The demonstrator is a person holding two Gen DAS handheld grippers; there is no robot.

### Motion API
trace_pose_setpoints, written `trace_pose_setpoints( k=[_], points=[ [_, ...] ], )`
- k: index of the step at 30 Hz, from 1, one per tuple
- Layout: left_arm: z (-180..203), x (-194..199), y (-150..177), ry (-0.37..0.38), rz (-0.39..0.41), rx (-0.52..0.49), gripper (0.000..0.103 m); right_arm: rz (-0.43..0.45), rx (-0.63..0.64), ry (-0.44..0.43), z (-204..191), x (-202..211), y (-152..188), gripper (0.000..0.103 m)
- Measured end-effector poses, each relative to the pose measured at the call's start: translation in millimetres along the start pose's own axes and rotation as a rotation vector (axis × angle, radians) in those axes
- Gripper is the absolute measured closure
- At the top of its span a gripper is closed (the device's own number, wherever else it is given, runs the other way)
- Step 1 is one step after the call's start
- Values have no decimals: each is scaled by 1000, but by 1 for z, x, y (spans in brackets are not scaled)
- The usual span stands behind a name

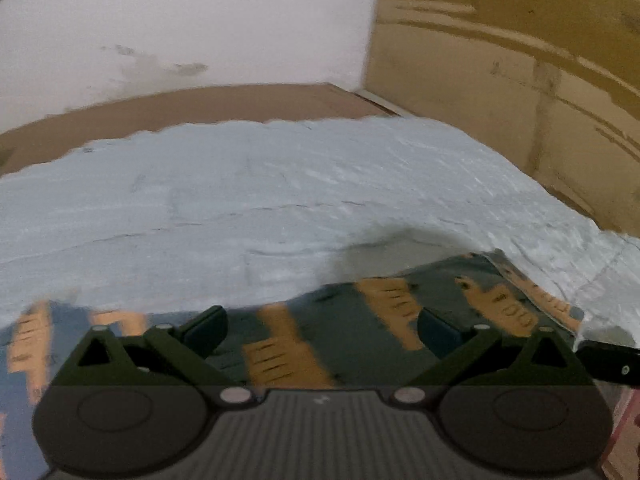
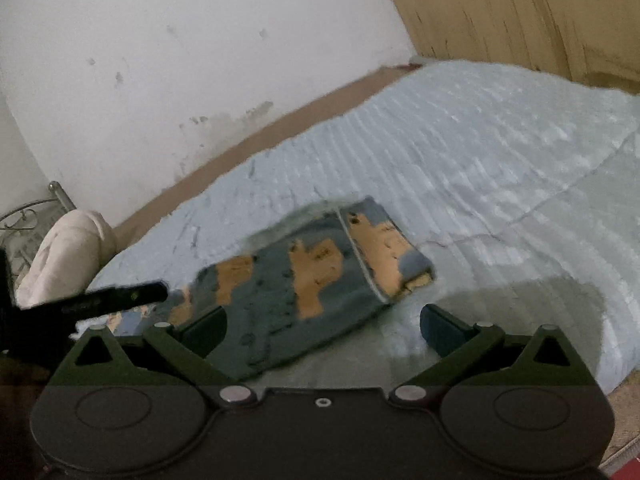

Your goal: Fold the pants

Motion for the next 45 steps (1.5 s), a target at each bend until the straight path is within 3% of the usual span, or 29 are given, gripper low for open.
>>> trace_pose_setpoints(
  k=[2, 6, 13, 16, 20, 24, 45],
  points=[
    [9, -19, -1, 11, -33, -34, 1, 4, -42, -16, 6, -7, -2, 2],
    [17, -43, 6, -39, -101, -67, 1, 53, -144, -3, 17, -14, -8, 14],
    [11, -46, 7, -35, -116, -55, 0, 181, -282, 43, 26, -11, -7, 26],
    [11, -44, 4, -46, -120, -59, 0, 179, -267, 76, 23, -11, -7, 27],
    [12, -43, 0, -48, -125, -59, 0, 106, -167, 147, 10, -10, -6, 25],
    [13, -42, 1, -50, -125, -55, 1, 67, -106, 155, 6, -14, -3, 23],
    [13, -42, 1, -51, -130, -53, 1, 70, -113, 153, 6, -19, -4, 22]
  ],
)
Point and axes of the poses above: each gripper's, at about its wrist camera, not at the fingertips, and x roughly against the way its jaws point, z to its right, y to its underside, the point moved 5 cm from there along -x, roughly the way its jaws point, and after that the axes turned 5 degrees about -x, right-handed, at the moved point
